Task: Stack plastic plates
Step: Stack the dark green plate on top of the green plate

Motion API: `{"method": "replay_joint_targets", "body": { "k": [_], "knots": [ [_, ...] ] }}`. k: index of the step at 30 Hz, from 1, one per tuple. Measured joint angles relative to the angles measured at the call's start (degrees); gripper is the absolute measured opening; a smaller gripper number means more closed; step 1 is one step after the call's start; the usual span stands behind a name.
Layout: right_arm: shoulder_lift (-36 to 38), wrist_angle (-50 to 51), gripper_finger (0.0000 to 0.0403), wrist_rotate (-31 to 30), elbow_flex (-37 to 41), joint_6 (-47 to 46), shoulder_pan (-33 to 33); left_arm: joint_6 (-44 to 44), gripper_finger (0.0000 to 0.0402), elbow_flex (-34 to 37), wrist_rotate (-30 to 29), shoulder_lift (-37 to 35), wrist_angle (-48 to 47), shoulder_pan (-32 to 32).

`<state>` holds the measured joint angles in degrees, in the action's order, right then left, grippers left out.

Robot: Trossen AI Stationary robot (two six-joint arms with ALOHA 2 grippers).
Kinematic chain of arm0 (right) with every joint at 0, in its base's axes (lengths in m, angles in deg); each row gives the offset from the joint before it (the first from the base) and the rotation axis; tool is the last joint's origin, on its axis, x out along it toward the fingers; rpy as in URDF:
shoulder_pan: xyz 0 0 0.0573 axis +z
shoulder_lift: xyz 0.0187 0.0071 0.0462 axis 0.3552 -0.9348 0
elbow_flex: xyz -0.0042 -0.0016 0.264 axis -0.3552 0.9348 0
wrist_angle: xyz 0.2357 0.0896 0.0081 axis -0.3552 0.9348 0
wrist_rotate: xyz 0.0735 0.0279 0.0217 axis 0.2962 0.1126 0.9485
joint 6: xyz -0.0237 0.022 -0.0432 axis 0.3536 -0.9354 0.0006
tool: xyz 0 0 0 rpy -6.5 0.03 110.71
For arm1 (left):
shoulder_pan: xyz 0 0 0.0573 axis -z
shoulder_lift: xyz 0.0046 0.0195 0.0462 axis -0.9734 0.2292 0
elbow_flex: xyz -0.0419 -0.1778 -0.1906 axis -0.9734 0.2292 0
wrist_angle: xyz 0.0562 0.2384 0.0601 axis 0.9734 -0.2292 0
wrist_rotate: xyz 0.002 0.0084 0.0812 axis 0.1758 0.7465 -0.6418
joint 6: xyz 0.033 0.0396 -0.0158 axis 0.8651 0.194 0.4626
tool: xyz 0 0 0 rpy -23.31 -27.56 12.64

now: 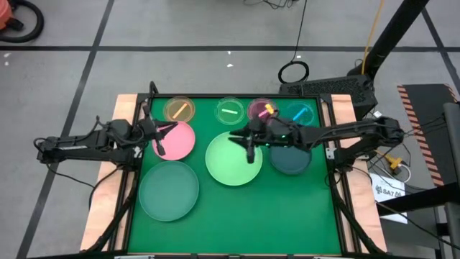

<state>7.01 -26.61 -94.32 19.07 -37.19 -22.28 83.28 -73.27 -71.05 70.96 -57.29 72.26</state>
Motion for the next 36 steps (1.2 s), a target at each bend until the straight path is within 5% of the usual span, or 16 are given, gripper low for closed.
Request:
{"method": "replay_joint_targets", "body": {
  "k": [13, 23, 36],
  "knots": [
    [-16.5, 14.8, 0.0093, -0.6, -17.0, 5.5, 4.8, 0.0, 0.0033, -1.3, 0.0, 0.0, -1.0, 0.0],
    [-28.8, 14.9, 0.0093, -3.2, -28.7, 5.6, 5.7, -6.9, 0.0033, -8.1, 0.0, 0.0, -12.0, 0.1],
    [-43.6, 14.6, 0.0093, -3.1, -43.3, 5.7, 5.7, -5.5, 0.0033, -8.4, 0.0, 0.0, -12.6, 0.1]
  ]
}}
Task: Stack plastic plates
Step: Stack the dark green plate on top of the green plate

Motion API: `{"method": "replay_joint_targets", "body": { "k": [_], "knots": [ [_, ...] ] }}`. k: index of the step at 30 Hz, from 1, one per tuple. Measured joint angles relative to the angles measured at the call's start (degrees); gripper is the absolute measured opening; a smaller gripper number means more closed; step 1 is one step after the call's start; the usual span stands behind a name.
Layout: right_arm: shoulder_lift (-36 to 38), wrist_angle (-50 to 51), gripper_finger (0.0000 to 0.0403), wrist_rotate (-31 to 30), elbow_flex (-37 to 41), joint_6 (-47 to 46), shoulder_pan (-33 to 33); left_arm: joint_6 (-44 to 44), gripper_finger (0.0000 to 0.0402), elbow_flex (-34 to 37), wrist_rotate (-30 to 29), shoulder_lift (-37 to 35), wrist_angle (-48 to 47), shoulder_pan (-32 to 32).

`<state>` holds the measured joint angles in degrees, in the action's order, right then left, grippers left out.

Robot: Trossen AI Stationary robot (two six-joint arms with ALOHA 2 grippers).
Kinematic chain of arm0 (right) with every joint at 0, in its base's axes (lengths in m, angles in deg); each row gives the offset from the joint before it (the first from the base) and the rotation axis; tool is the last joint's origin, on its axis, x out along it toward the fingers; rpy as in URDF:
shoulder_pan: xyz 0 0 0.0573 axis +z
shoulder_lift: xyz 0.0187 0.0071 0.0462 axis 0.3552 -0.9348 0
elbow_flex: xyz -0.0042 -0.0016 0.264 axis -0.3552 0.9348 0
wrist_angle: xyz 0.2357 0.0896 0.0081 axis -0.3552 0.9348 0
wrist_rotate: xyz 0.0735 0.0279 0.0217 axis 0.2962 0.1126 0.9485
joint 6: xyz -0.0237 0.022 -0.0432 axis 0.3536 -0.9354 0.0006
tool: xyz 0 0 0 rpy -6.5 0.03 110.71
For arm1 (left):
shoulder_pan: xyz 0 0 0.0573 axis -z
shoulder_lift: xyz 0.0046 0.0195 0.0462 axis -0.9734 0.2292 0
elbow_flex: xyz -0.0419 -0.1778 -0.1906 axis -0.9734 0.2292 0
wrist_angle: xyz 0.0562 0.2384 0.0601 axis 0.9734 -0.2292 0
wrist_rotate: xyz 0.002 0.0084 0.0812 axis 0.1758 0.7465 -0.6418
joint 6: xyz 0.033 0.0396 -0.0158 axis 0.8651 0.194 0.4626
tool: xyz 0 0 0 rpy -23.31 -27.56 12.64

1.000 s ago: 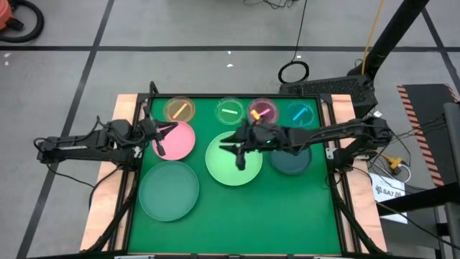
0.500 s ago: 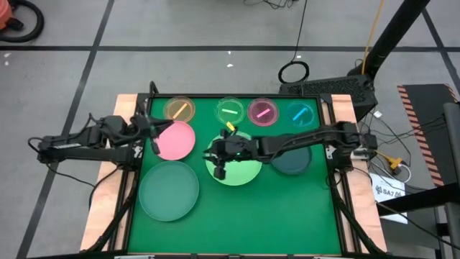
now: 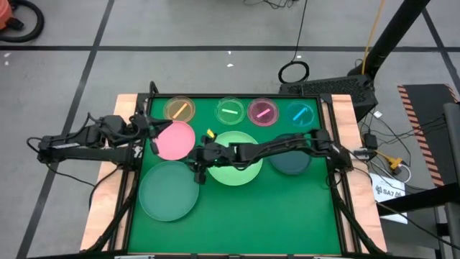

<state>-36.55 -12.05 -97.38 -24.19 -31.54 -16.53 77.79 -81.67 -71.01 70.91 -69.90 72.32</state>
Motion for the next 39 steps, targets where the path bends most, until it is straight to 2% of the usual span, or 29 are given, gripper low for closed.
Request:
{"method": "replay_joint_targets", "body": {
  "k": [8, 15, 27, 39],
  "knots": [
    [-4.8, 0.3, 0.0093, 0.0, -0.8, 6.0, 0.2, 0.6, 0.0033, 0.0, 0.0, 0.0, 0.0, 0.0],
    [-4.9, 2.7, 0.0100, 0.1, -0.8, -1.6, -0.2, 0.6, 0.0033, 0.0, 0.0, 0.0, -0.1, 0.0],
    [-4.9, 11.8, 0.0163, -1.7, -8.3, -3.3, 0.0, 0.2, 0.0033, 0.0, 0.0, 0.0, -0.1, 0.0],
    [-5.7, 9.0, 0.0178, -1.5, -8.4, -6.7, 1.0, 0.7, 0.0033, 0.0, 0.0, 0.0, 0.3, 0.0]
  ]
}}
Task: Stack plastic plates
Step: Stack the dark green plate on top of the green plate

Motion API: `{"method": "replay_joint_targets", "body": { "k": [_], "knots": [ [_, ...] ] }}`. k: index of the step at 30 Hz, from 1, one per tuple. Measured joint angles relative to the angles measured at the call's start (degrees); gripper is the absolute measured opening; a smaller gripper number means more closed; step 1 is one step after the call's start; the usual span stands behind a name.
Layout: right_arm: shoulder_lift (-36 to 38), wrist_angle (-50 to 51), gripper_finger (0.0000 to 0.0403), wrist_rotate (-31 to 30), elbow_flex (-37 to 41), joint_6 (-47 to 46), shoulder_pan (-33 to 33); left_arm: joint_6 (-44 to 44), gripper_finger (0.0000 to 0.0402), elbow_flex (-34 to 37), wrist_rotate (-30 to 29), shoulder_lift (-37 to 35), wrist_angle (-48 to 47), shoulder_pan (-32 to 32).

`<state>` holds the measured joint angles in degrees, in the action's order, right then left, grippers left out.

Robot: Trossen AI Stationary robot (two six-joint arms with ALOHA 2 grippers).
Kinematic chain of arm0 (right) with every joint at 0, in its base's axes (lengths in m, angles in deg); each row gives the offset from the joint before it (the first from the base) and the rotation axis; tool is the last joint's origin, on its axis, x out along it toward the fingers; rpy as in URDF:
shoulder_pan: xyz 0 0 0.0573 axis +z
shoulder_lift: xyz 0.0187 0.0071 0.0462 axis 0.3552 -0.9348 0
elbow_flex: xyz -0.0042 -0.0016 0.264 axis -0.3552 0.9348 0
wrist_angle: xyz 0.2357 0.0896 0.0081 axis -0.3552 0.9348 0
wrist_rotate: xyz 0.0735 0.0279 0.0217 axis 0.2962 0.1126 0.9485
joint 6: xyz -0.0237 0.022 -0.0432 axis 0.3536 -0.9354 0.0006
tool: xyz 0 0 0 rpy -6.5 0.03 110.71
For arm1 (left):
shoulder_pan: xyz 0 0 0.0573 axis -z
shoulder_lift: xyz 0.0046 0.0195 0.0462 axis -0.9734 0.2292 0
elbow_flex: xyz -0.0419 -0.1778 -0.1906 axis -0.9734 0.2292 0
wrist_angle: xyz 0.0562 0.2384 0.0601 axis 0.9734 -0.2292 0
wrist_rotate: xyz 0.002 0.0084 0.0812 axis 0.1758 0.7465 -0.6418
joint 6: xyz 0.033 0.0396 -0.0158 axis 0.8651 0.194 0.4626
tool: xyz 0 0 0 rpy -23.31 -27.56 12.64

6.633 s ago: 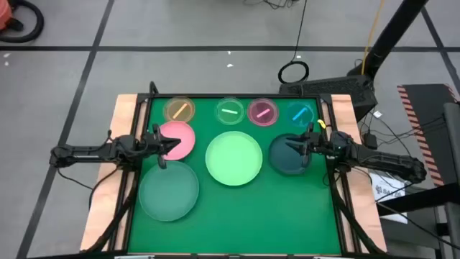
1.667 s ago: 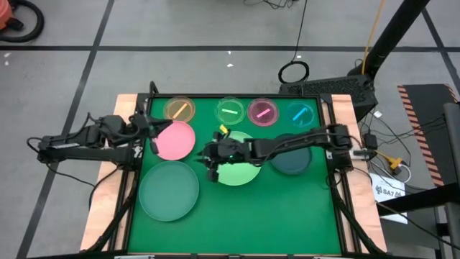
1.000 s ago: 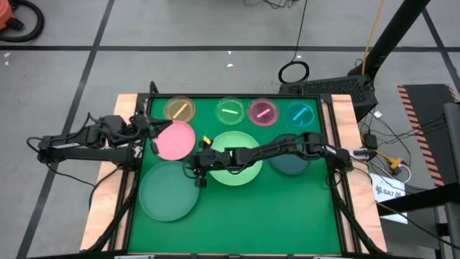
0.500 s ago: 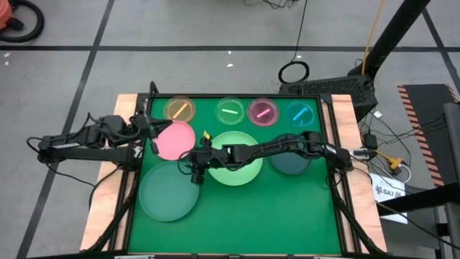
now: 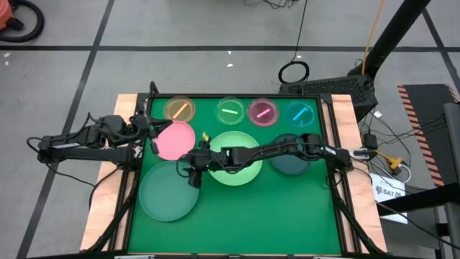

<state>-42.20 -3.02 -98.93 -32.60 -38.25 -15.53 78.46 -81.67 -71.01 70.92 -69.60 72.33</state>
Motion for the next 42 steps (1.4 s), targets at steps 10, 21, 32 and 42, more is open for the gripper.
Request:
{"method": "replay_joint_targets", "body": {
  "k": [10, 21, 32, 42],
  "knots": [
    [-2.8, 3.5, 0.0178, -1.7, 0.0, 0.2, -0.1, 0.2, 0.0033, 0.0, 0.0, 0.0, 0.0, 0.0],
    [-5.7, 4.6, 0.0178, -2.8, 0.0, -3.0, -0.4, -0.1, 0.0033, 0.0, 0.0, 0.0, -0.4, 0.0],
    [-5.9, 5.8, 0.0178, 1.6, 0.0, -2.0, -0.4, 0.0, 0.0033, 0.0, 0.0, 0.0, -0.4, 0.0],
    [-5.9, 6.7, 0.0169, 4.7, 0.0, -1.0, -0.5, 0.0, 0.0033, 0.0, 0.0, 0.0, -0.4, 0.0]
  ]
}}
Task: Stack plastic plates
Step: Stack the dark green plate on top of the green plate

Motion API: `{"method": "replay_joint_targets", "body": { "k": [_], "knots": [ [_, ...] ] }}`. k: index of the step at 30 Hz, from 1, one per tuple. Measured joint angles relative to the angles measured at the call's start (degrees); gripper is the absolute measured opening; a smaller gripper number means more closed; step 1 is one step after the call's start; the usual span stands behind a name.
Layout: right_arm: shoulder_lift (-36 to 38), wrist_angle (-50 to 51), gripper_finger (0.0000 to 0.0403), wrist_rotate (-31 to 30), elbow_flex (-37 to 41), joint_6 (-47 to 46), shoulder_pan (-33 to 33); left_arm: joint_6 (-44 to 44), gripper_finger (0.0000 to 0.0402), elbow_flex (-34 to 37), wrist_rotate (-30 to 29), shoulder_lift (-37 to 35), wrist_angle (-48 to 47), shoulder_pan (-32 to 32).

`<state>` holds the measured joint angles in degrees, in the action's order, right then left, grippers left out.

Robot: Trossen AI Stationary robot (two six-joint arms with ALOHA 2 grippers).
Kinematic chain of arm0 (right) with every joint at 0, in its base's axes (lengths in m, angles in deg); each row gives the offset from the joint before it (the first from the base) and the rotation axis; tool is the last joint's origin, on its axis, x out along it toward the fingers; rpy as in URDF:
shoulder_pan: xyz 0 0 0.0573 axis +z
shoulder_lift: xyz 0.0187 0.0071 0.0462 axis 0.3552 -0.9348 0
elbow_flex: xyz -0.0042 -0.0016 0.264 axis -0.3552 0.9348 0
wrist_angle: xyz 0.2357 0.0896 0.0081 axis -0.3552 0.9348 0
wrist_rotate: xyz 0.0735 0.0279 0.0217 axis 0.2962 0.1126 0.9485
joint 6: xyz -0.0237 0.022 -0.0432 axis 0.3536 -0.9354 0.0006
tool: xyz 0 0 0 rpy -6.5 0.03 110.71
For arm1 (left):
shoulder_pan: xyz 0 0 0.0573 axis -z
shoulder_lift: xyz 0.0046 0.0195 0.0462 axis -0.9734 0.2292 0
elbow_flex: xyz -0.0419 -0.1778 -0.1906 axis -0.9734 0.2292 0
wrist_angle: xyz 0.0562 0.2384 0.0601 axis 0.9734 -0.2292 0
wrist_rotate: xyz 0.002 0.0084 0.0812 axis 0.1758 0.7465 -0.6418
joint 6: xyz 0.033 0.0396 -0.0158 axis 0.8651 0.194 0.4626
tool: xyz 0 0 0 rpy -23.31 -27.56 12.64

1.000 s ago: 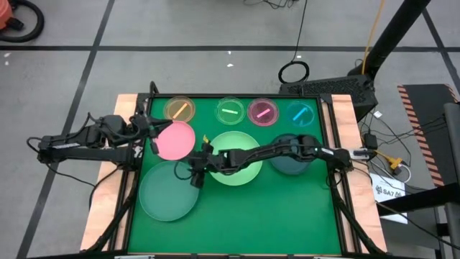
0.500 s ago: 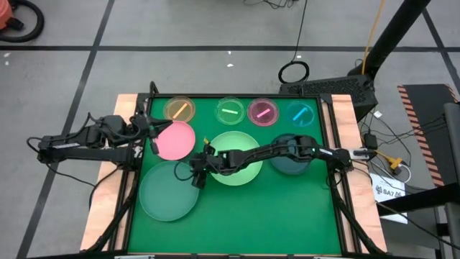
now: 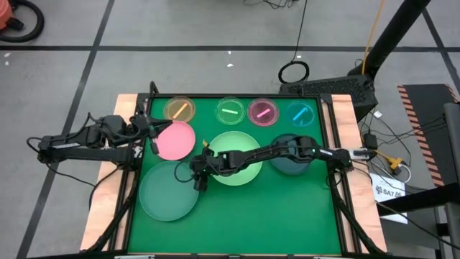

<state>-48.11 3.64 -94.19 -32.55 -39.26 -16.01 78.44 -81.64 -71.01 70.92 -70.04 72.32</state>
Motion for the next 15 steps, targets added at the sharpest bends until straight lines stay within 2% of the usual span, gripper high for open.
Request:
{"method": "replay_joint_targets", "body": {
  "k": [9, 15],
  "knots": [
    [0.0, 0.7, 0.0137, 0.1, 0.0, 0.4, -0.2, 0.0, 0.0033, 0.0, 0.0, 0.0, 0.0, 0.0],
    [0.0, 0.7, 0.0096, -0.1, 0.0, 0.4, -0.3, 0.0, 0.0033, 0.0, 0.0, 0.0, 0.0, 0.0]
  ]
}}
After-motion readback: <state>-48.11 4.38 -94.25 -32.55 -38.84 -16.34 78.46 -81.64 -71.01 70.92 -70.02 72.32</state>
